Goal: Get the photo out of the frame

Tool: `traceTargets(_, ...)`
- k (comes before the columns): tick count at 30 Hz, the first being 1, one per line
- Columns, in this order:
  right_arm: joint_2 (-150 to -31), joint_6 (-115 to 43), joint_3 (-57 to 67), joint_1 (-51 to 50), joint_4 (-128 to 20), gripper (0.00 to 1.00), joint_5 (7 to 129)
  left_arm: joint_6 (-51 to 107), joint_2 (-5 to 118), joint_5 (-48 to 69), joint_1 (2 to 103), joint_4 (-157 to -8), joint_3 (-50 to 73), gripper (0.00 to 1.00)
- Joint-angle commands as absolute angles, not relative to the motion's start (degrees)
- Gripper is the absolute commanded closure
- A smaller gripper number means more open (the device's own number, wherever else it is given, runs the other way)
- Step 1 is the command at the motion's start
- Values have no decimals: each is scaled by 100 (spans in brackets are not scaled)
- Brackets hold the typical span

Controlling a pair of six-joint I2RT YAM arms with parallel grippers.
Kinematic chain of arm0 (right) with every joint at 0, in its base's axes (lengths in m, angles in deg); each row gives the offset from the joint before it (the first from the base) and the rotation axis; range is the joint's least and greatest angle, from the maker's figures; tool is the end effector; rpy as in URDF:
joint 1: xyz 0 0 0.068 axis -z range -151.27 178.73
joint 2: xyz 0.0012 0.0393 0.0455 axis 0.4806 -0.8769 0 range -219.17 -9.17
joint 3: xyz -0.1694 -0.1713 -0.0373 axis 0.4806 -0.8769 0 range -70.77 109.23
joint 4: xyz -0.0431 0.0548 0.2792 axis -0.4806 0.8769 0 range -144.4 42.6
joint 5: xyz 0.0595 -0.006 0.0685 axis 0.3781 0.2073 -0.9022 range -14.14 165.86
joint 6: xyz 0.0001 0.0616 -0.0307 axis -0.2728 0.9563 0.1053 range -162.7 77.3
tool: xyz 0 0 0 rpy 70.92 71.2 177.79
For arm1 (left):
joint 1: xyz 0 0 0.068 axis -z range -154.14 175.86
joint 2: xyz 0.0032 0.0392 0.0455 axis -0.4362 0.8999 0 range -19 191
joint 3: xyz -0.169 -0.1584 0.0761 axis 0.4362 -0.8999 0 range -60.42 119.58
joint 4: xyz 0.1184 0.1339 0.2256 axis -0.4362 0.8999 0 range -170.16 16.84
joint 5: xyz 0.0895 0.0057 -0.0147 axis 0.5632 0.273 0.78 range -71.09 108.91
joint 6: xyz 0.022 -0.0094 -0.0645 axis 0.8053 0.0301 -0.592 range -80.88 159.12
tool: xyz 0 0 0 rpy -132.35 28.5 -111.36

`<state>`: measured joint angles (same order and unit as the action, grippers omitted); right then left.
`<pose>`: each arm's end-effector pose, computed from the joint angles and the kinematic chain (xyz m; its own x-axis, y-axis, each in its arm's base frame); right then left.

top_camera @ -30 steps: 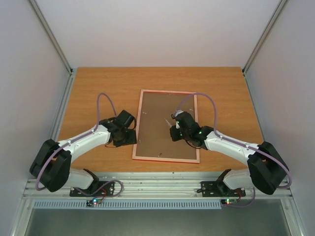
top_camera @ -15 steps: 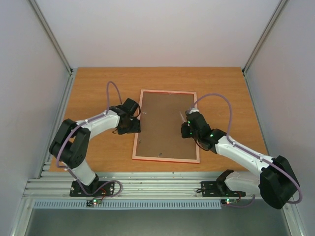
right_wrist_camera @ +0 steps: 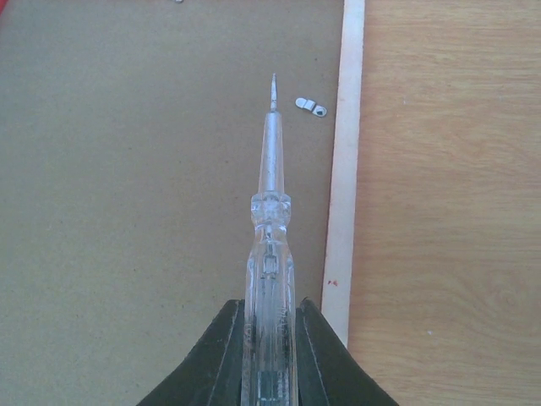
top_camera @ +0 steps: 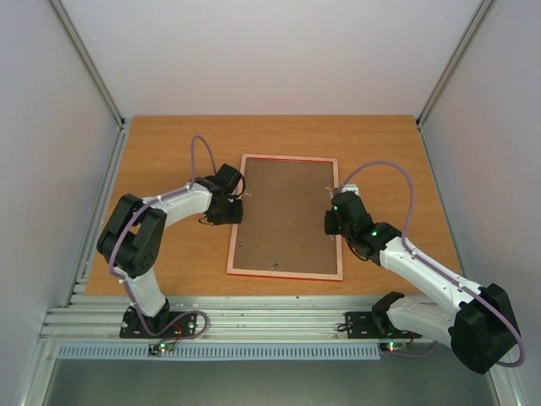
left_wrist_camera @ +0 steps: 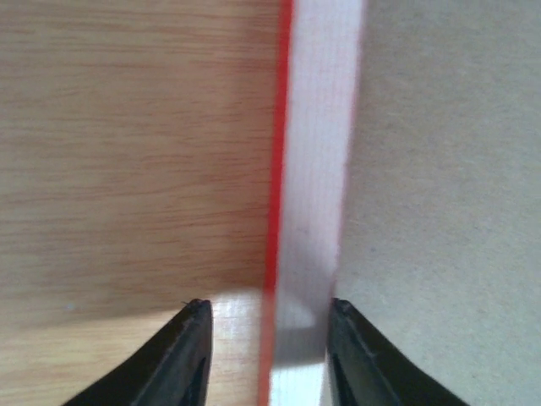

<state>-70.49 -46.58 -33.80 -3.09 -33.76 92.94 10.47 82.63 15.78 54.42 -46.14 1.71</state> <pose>0.2389 0.1291 0.1710 -0.5772 -0.4342 -0.6916 -0.3673 0.8945 -0.2549 0.3082 -0.1713 0.0912 -0.9745 -0.0146 -0.2238 0.0271 0.9829 -0.1820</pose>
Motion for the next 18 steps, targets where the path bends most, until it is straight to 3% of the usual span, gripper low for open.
traceTargets(1,-7043,-4675,-3371,-274,-3278,99,9427,1062,8206,1528,5376,-4813,84,66)
traceTargets(13,-7389,-4708,-3272,-274,-3642,99,8631,366,7431,1604,5083,-4956,-853,86)
traceTargets(18,-7444,-4786,-3387,-274,-3864,99,8419,-303,6862,1857,5082,-5116,-1416,86)
